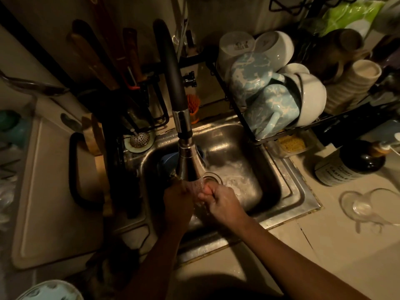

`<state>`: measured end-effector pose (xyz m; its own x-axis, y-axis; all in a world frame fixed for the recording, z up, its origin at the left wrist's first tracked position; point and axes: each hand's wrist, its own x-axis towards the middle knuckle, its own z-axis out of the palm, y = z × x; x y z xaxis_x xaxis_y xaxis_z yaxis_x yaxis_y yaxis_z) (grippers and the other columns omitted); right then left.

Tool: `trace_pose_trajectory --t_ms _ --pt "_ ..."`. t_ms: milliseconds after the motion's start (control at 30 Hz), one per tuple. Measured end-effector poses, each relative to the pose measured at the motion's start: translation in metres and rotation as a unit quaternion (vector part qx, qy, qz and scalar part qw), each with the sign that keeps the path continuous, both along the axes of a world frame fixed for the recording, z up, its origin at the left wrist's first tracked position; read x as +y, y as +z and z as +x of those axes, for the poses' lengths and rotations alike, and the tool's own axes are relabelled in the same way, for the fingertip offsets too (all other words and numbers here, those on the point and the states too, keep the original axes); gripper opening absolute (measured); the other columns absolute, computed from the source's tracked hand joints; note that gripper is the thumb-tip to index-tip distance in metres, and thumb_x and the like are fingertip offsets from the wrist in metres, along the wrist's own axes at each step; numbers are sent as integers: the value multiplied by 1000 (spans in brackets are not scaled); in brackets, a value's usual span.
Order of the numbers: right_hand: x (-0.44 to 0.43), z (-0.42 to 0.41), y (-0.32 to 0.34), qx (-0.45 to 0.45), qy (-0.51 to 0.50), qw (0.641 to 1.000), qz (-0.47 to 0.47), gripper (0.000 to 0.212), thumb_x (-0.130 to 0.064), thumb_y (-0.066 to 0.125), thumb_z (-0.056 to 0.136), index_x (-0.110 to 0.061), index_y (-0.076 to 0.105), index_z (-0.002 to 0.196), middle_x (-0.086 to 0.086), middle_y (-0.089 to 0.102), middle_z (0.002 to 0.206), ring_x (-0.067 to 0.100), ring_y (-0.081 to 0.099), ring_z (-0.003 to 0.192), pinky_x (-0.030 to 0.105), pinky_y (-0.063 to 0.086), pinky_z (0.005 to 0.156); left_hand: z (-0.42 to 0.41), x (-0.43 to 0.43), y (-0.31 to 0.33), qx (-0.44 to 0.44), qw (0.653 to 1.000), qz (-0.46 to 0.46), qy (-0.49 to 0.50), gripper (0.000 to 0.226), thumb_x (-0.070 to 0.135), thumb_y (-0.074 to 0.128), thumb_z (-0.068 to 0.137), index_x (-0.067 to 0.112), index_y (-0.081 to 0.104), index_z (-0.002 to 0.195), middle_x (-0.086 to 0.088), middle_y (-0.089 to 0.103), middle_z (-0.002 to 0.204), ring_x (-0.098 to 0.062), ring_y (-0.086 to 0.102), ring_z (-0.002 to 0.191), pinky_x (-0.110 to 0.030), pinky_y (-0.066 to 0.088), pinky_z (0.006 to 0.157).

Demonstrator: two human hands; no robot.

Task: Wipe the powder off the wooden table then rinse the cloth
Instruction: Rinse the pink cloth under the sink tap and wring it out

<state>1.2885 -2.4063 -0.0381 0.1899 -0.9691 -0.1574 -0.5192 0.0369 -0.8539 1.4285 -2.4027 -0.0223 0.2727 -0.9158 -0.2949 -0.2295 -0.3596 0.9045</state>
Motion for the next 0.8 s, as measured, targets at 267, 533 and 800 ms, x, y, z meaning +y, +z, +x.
trace_pose_trajectory --t_ms 267,533,800 --pt "-1 3 4 -62 36 997 43 31 0 59 95 -26 64 79 -18 60 66 -11 60 65 6 43 67 3 0 -17 38 999 2 -8 9 9 68 73 13 74 77 -12 73 79 -38 70 79 -58 56 77" --pt "-5 -30 -6 -454 -56 805 378 52 -27 58 74 -14 65 125 14 71 114 29 66 101 41 48 87 4 -1 -4 127 991 -26 -40 24 -1 59 75 -19 61 92 -35 65 85 -35 67 75 -46 57 68" --pt "-13 -16 -3 -445 -106 846 274 33 -12 69 86 -6 68 119 21 68 115 20 66 84 25 54 65 16 -5 5 129 989 -7 -71 30 -29 45 82 -3 59 84 5 68 57 0 63 56 -14 49 55"
